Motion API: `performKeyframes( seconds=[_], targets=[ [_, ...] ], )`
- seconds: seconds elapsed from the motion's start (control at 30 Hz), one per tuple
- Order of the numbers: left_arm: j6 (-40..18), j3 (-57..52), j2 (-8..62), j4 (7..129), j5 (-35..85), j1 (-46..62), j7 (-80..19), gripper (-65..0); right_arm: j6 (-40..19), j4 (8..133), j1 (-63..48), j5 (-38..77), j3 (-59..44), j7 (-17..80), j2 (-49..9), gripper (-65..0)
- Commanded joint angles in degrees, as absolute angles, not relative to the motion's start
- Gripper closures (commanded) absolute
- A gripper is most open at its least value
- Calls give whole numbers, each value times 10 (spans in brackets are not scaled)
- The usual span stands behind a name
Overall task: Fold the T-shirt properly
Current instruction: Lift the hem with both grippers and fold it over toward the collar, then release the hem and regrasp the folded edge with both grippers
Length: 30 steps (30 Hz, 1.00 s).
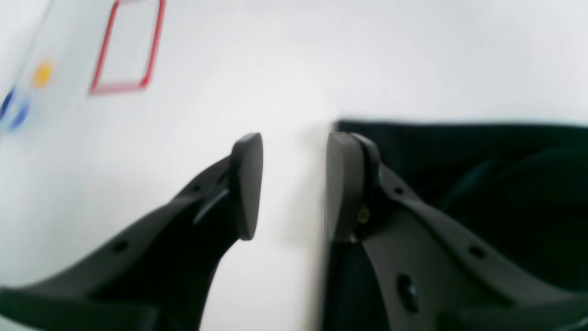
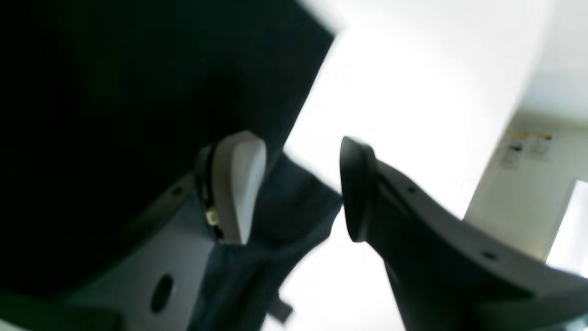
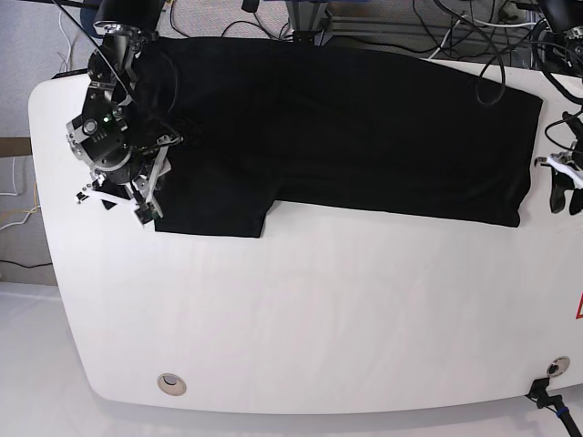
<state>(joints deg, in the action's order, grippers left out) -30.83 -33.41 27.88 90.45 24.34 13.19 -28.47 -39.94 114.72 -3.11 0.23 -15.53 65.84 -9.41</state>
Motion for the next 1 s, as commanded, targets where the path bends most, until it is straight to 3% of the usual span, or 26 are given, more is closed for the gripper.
performKeyframes(
  seconds=[0.0,0.07,0.1,0.17,0.2,0.33,0.6,0.97],
  targets=[
    [-312,-310,275,943,251,131,-276,-175,-400,1158,-22,7,-166,618,-75,-295],
    [-312,-276,262,967,249,133,-277,-114,-400,1158,-24,7,-167,592,-51,-277],
    [-312,-262,254,976,249,136,-278,-80,-400,1158,-27,7,-167,586,-36,-235],
    [-312,-247,242,986,248,154,-278,0,-400,1158,-49,7,-168,586,-9,-73],
    [-312,-240,239,987,247,161,-278,0,-400,1158,-60,7,-168,586,2,0],
    [-312,-214,235,987,191,188,-276,0,-400,1158,-122,7,-168,584,31,0],
    [-312,-211,212,955,135,212,-275,0,-400,1148,-211,7,-167,537,28,0],
    [-312,-190,214,822,126,160,-275,0,-400,971,-140,7,-168,471,-38,0]
  ],
)
